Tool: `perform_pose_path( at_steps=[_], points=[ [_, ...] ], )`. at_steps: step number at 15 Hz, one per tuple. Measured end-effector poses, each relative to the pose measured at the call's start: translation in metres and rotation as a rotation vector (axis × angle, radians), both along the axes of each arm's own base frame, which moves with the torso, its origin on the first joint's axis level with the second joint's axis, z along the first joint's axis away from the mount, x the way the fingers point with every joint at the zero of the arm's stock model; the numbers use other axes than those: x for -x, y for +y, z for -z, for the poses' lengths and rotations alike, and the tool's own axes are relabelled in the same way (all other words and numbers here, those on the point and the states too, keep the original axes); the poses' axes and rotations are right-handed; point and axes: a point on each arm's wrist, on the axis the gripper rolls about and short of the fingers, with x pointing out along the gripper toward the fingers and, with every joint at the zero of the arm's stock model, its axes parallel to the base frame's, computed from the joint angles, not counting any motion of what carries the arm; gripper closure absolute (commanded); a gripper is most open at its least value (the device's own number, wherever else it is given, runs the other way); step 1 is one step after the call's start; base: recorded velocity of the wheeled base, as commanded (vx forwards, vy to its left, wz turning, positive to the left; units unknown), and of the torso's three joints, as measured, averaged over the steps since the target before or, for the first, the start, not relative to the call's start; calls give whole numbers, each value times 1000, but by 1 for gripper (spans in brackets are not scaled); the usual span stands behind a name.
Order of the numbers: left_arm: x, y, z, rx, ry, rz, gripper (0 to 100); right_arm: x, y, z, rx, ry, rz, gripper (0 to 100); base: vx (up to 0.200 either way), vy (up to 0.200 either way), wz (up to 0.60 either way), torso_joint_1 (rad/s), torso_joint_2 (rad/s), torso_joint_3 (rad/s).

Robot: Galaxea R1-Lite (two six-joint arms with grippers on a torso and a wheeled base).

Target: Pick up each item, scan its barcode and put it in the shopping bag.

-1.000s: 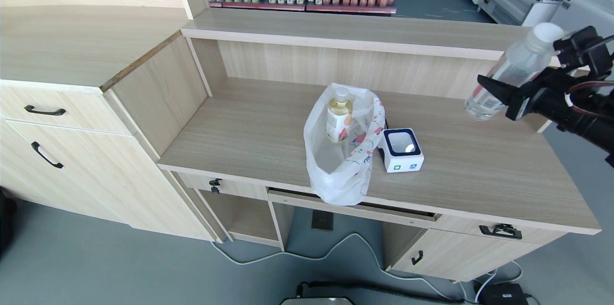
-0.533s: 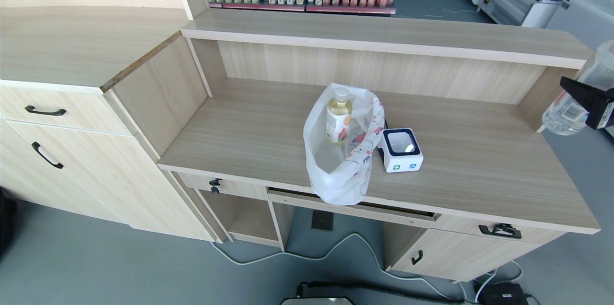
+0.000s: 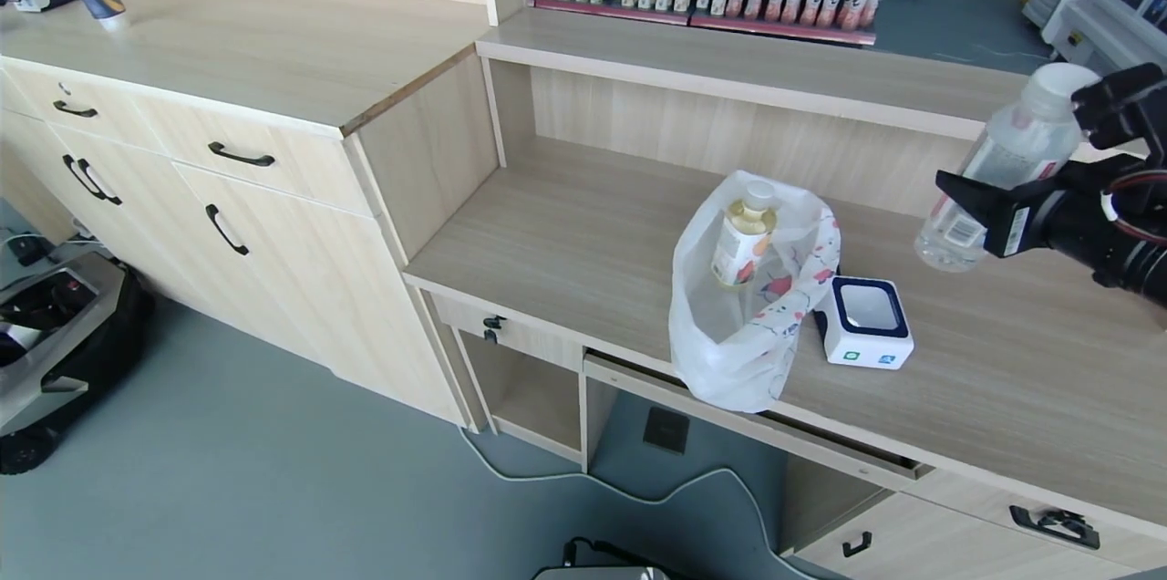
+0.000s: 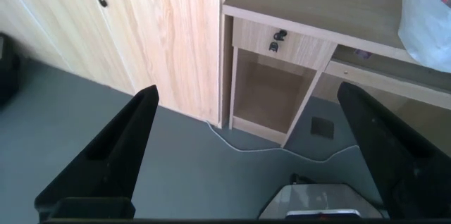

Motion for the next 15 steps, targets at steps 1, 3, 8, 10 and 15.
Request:
perform_pose_path(
  at_steps=[1,3,8,10,15],
  points=[
    [0,0,0,0,1,2,0,-8,9,6,-24,21,-34,100,0,0,0,0,0,0],
    [0,0,0,0,-1,0,0,-23,33,23,-80,79,-115,100,0,0,0,0,0,0],
    [0,0,0,0,-1,0,0,-53,63,56,-123,87,-200,100,0,0,0,0,0,0],
    [0,0,0,0,-1,2,0,-69,74,77,-128,72,-226,100,0,0,0,0,0,0],
    [0,0,0,0,-1,1,0,-90,87,122,-123,113,-243,100,0,0,0,0,0,0]
  ],
)
